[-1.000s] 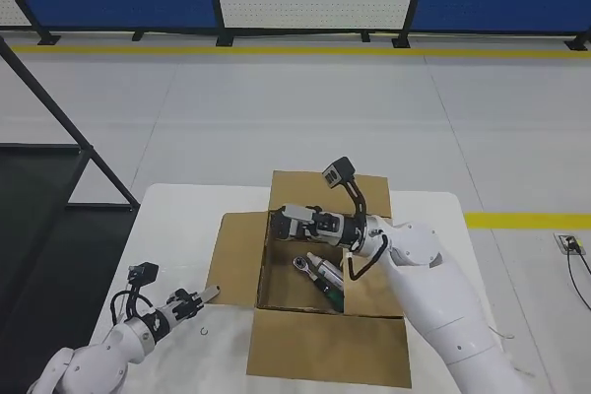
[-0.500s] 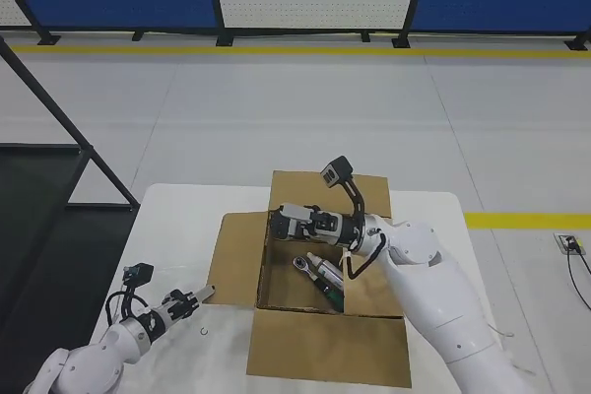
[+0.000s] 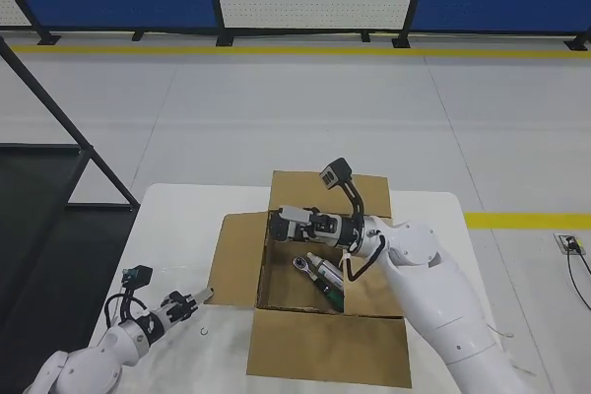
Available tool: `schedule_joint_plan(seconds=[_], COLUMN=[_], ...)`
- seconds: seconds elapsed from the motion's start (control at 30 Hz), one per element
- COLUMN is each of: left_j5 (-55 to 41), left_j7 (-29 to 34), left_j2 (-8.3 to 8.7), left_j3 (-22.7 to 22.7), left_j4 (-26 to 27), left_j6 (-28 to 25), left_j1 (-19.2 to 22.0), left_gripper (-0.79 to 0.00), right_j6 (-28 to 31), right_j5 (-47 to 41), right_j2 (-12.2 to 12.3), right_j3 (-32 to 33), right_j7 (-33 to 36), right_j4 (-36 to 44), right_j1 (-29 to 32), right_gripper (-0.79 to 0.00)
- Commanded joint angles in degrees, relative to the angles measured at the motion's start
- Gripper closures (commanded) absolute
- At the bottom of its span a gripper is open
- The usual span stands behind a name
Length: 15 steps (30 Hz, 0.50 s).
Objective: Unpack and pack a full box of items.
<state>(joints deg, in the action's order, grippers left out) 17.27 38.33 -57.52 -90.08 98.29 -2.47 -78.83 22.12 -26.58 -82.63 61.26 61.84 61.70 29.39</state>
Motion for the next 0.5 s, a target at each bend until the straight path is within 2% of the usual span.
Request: schedule_joint_plan(seconds=[0.0, 0.03, 0.1, 0.17, 0.3, 0.4, 0.47], left_j5=[-0.1, -0.1, 0.0, 0.4, 0.4, 0.2, 0.2], left_j7=[-0.1, -0.1, -0.1, -0.1, -0.3, -0.4, -0.4], left_j2=[0.02, 0.04, 0.06, 0.08, 0.09, 0.09, 0.09], left_j3=[-0.2, -0.3, -0.4, -0.3, -0.3, -0.4, -0.4], left_j4=[0.4, 0.5, 0.7, 0.8, 1.1, 1.4, 1.6], left_j6=[-0.3, -0.4, -0.5, -0.5, -0.7, -0.9, -1.0], left_j1=[-0.3, -0.5, -0.7, -0.8, -1.0, -1.1, -1.2], left_gripper=[-0.465, -0.336, -0.283, -0.117, -0.099, -0.028, -0.046], right_j6=[-0.1, -0.1, -0.1, 0.0, 0.2, 0.2, 0.2], right_j5=[-0.1, -0.1, -0.2, -0.2, -0.4, -0.4, -0.4], right_j2=[0.0, 0.0, 0.0, 0.0, 0.1, 0.2, 0.2], right_j3=[0.0, -0.1, -0.1, -0.1, -0.1, 0.0, 0.1], right_j7=[0.0, 0.1, 0.1, 0.1, 0.1, 0.2, 0.3], right_j4=[0.0, 0.0, 0.0, 0.0, 0.1, 0.1, 0.1], right_j1=[0.0, 0.0, 0.1, 0.1, 0.2, 0.3, 0.3], right_gripper=[-0.785, -0.785, -0.785, -0.785, -0.785, -0.785, -0.785])
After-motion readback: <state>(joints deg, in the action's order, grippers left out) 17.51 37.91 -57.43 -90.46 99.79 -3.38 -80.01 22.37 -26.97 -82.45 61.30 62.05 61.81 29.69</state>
